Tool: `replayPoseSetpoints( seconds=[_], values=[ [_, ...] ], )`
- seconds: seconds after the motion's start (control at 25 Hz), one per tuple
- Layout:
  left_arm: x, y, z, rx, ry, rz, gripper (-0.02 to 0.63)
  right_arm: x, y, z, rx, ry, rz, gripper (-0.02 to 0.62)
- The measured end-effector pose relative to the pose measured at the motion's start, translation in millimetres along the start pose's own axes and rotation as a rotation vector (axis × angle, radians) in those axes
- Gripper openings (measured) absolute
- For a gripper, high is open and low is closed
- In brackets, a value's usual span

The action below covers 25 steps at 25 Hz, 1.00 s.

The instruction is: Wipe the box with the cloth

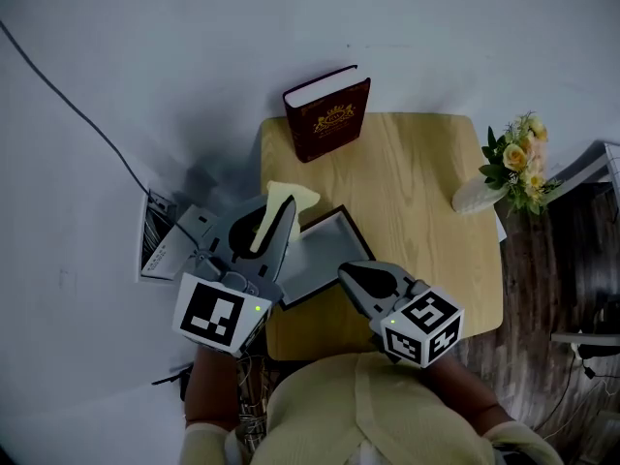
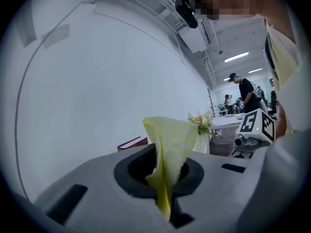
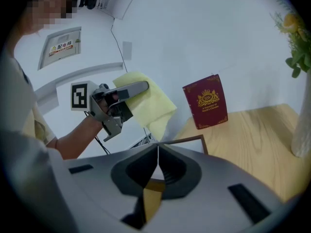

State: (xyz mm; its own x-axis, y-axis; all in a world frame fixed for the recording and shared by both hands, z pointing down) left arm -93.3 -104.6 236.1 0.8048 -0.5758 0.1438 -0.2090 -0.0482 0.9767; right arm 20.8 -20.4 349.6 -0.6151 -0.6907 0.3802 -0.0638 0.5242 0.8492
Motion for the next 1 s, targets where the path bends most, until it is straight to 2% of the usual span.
replayPoseSetpoints(
  seconds=[0.24,0.48,0.56,0.8,1.0],
  values=[
    [-41,11,7,-0.023,-0.241,-0.004,0.023,3,-5,4,-0.028,0.019,-0.031,0.031],
    [-64,28,4,-0.150,-0.392,-0.026,0.023,5,-8,7,-0.040,0.026,-0.051,0.031],
    [-72,32,4,-0.157,-0.447,-0.024,0.023,5,-8,8,-0.042,0.028,-0.056,0.029],
    [-100,45,6,-0.092,-0.550,0.037,0.023,6,-9,8,-0.050,0.037,-0.067,0.030],
    [-118,71,4,-0.138,-0.629,0.098,0.023,8,-9,6,-0.048,0.039,-0.063,0.030]
  ],
)
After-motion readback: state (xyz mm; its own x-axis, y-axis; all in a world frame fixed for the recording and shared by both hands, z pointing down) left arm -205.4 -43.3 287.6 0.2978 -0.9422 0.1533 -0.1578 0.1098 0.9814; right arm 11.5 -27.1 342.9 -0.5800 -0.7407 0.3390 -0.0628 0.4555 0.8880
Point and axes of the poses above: the fingertips, and each gripper's own axes: x forward along the fingers, z to its left, y out of its underside, the point moved 5 cm from there along -x, backward along the fingers, and after that the axes turned 6 degrees about y, right-handed, at the moved point
